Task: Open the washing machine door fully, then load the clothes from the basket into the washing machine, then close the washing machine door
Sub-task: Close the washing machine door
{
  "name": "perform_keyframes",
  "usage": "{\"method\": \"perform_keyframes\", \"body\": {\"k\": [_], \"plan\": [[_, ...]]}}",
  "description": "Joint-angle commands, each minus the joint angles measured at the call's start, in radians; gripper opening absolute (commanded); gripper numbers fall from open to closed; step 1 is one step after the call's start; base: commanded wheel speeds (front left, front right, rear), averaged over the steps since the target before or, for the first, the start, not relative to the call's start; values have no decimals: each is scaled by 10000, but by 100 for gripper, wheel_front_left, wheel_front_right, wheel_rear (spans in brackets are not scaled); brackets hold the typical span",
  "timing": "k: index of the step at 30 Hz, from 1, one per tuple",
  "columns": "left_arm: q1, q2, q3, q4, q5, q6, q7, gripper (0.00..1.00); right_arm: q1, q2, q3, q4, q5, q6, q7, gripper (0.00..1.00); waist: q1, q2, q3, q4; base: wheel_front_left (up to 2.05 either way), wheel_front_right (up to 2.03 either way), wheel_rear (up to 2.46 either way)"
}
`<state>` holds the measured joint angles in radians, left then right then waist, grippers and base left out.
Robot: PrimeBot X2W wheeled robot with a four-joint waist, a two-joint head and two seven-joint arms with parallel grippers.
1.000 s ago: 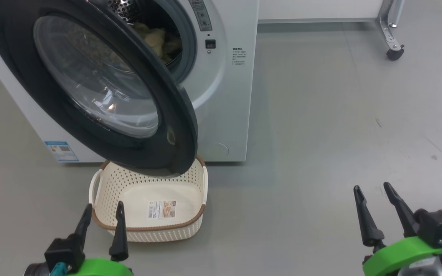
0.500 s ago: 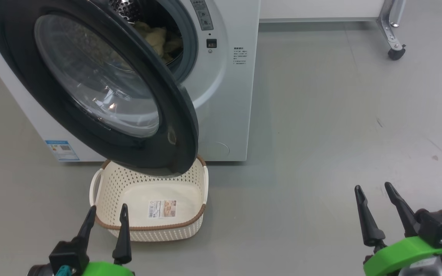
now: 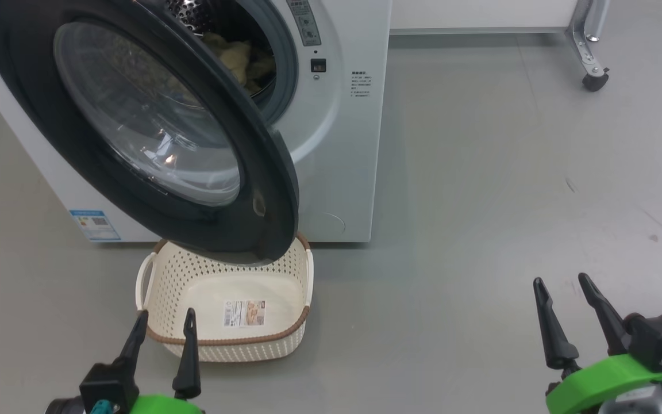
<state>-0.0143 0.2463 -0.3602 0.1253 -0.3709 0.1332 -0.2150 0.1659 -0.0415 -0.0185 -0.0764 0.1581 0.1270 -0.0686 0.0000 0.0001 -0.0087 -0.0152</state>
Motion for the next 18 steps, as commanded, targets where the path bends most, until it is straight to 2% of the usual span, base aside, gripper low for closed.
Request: {"method": "perform_keyframes", "body": {"k": [1, 11, 12, 13, 14, 16, 18], "plan": [[-385, 229, 342, -339, 77, 81, -58, 100, -313, -87, 165, -358, -5, 37, 20, 100, 0, -1, 1, 10, 0, 0, 0], [-476, 214, 233, -346, 75, 106, -89, 100, -395, -87, 137, -332, -16, 37, 2, 100, 0, -1, 45, 156, 0, 0, 0], [-496, 216, 219, -350, 80, 101, -94, 100, -407, -87, 132, -317, -7, 37, 6, 88, 0, -1, 58, 183, 0, 0, 0], [-521, 210, 200, -360, 80, 91, -98, 100, -417, -87, 117, -304, 9, 37, 12, 43, 0, -1, 75, 222, 0, 0, 0], [-552, 206, 175, -363, 85, 80, -96, 100, -432, -87, 98, -294, 12, 37, 8, 32, 0, -1, 95, 266, 0, 0, 0], [-630, 202, 130, -370, 98, 59, -93, 100, -488, -87, 106, -269, 22, 37, 13, 0, 0, -1, 163, 344, 0, 0, 0], [-721, 188, 92, -380, 119, 49, -100, 100, -565, -87, 104, -232, 26, 37, 9, 0, 0, -1, 231, 441, 0, 0, 0]]}}
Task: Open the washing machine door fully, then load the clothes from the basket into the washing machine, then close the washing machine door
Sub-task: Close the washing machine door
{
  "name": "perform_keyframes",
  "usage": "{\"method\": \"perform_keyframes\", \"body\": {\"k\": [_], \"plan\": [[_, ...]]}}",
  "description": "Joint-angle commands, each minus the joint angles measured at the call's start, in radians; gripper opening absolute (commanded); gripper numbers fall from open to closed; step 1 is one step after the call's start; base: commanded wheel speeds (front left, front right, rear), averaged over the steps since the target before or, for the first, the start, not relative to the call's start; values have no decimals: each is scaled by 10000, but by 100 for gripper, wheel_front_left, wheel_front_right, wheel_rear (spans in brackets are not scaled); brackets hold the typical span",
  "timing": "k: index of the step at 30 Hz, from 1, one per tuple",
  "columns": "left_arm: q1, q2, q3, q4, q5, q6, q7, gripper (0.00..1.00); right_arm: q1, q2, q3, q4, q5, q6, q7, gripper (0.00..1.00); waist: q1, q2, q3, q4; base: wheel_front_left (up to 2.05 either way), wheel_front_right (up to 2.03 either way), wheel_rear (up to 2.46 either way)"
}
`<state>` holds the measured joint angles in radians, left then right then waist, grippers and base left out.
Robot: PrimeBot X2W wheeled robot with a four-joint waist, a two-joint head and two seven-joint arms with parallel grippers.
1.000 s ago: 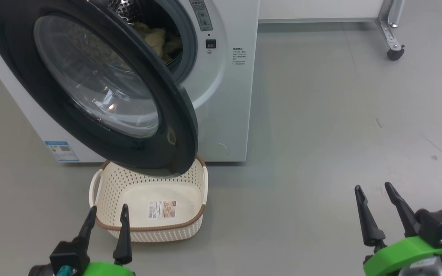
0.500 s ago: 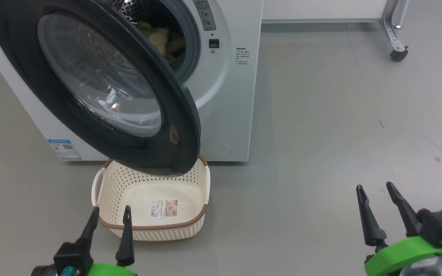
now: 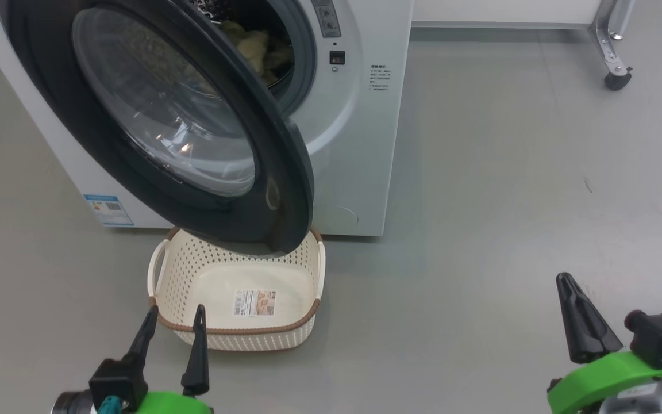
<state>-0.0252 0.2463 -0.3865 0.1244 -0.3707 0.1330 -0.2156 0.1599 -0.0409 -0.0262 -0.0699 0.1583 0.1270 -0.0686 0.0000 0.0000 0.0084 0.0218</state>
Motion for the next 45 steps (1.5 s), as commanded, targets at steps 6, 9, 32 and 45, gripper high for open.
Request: {"method": "perform_keyframes", "body": {"k": [6, 9, 32, 45], "plan": [[-927, 80, 172, -347, 175, -34, -134, 100, -927, -93, 60, -89, 3, 37, -88, 0, 0, 0, 319, 484, 0, 0, 0], [-1081, 25, 43, -302, 223, -95, -145, 100, -1222, -93, 38, -19, -32, 37, -176, 0, 0, 0, 429, 784, 0, 0, 0], [-2213, -861, -879, 315, 481, -631, -396, 100, -3906, -189, 2622, 1225, -56, 37, 15, 0, 0, 0, 1004, 3895, 0, 0, 0], [-2523, -1366, -1029, 561, 669, -921, -458, 100, -6220, -470, 2818, 3289, 63, 37, -274, 0, 0, 0, 1445, 4919, 0, 0, 0]]}}
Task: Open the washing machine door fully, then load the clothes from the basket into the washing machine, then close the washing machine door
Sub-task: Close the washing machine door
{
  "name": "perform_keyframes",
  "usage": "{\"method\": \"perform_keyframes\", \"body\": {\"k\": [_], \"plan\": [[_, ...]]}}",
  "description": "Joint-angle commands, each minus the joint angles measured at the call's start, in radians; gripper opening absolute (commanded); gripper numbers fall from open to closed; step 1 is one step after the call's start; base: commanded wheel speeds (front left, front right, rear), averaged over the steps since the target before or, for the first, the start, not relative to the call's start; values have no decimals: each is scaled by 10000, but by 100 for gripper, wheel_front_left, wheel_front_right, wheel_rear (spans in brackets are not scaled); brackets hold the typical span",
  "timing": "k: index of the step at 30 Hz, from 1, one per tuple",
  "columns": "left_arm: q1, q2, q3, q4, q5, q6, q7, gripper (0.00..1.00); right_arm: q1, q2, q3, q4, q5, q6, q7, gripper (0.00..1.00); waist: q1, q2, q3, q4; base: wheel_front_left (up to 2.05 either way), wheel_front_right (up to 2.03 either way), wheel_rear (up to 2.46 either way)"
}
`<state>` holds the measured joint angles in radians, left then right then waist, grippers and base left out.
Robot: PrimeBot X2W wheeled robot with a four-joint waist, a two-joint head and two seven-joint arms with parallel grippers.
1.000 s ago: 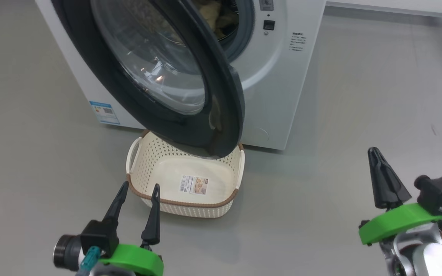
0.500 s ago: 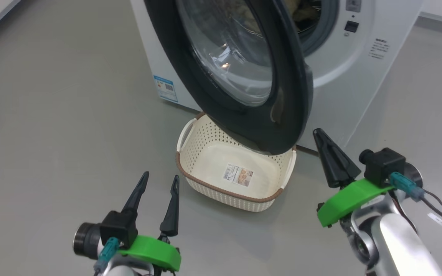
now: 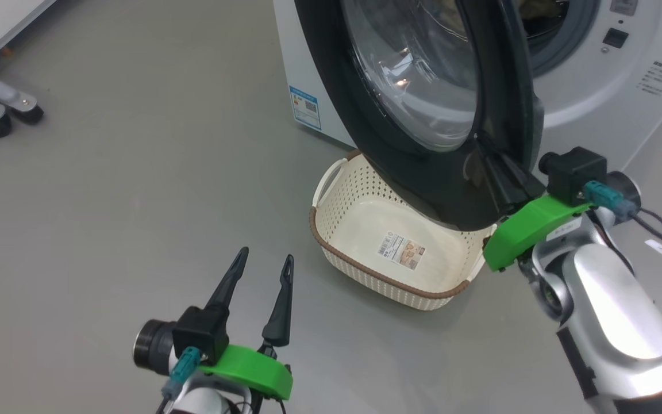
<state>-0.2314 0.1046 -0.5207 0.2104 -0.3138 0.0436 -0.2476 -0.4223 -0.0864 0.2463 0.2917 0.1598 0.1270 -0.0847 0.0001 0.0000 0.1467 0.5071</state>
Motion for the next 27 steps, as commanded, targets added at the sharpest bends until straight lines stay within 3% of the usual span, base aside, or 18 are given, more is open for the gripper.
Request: {"method": "perform_keyframes", "body": {"k": [1, 18, 27], "plan": [[-494, 14, 330, -316, 133, -35, -138, 100, -548, -61, 40, -205, 46, 37, -127, 0, -1, 0, 118, 126, 0, 0, 0], [-600, -452, 569, -678, 567, -303, -140, 100, -2048, -1075, -1179, 834, -203, 37, -84, 0, -1, 0, 754, 486, 0, 0, 0], [-632, -522, 800, -988, 650, -241, -141, 100, -2955, -1735, -1561, 1558, -447, 37, 131, 0, -1, 0, 1071, 554, 0, 0, 0]]}}
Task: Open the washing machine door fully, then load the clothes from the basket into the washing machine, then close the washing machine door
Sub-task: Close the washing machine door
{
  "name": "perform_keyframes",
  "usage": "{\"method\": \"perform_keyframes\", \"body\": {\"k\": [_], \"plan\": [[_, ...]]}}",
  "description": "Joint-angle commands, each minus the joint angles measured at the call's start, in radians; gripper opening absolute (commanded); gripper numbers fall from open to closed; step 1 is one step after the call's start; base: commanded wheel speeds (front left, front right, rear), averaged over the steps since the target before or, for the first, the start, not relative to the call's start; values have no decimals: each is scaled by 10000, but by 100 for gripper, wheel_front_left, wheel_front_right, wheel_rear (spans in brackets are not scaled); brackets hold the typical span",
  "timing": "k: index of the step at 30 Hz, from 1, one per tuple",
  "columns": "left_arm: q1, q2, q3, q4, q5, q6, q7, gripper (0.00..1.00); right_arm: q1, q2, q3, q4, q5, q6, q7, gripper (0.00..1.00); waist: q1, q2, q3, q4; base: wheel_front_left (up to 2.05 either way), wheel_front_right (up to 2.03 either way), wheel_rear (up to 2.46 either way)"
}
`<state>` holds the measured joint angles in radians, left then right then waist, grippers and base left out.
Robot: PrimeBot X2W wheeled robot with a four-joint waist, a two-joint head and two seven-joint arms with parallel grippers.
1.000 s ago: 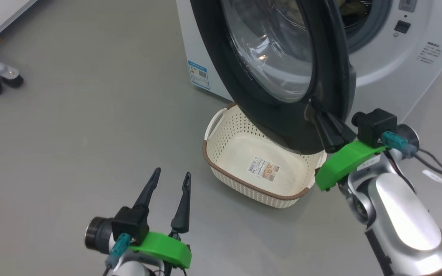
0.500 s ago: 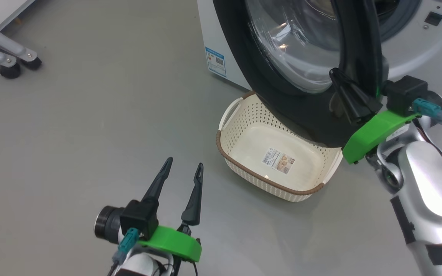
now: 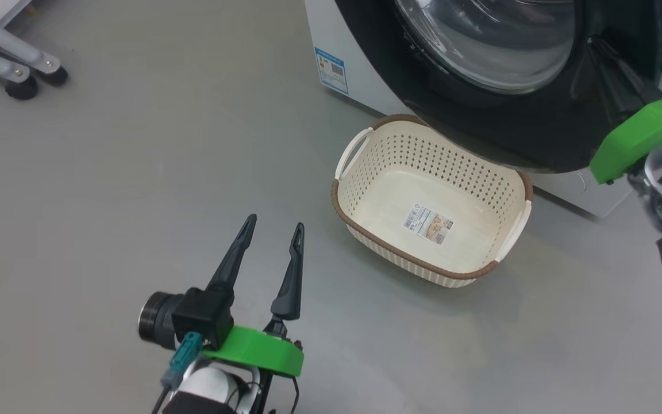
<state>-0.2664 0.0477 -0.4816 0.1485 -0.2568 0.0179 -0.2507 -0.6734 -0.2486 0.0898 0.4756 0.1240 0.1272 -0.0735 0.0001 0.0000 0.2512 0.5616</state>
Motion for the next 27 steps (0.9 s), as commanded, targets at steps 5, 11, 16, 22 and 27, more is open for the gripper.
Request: {"method": "perform_keyframes", "body": {"k": [5, 11, 16, 22, 27], "plan": [[-185, 33, 580, -549, 124, 107, -110, 100, -1183, -434, -126, 335, -201, 35, 99, 0, -1, 0, 195, 43, 0, 0, 0], [-138, 29, 641, -933, 79, 312, -110, 100, -2182, -759, -516, 1331, -473, 35, 166, 0, -1, 0, 467, 86, 0, 0, 0], [-103, 28, 500, -1130, 7, 537, -110, 100, -2906, -1056, -881, 2157, -609, 35, 11, 0, -1, 0, 613, 92, -11, -11, -11], [-131, 27, 242, -1201, 14, 793, -110, 100, -3373, -1440, -1138, 2792, -596, 35, -281, 0, -1, 0, 659, 83, -6, -6, -6], [-162, 27, 172, -1110, 28, 834, -110, 100, -3438, -1476, -1121, 3064, -580, 35, -552, 0, -1, 0, 597, 72, 0, 0, 0]]}}
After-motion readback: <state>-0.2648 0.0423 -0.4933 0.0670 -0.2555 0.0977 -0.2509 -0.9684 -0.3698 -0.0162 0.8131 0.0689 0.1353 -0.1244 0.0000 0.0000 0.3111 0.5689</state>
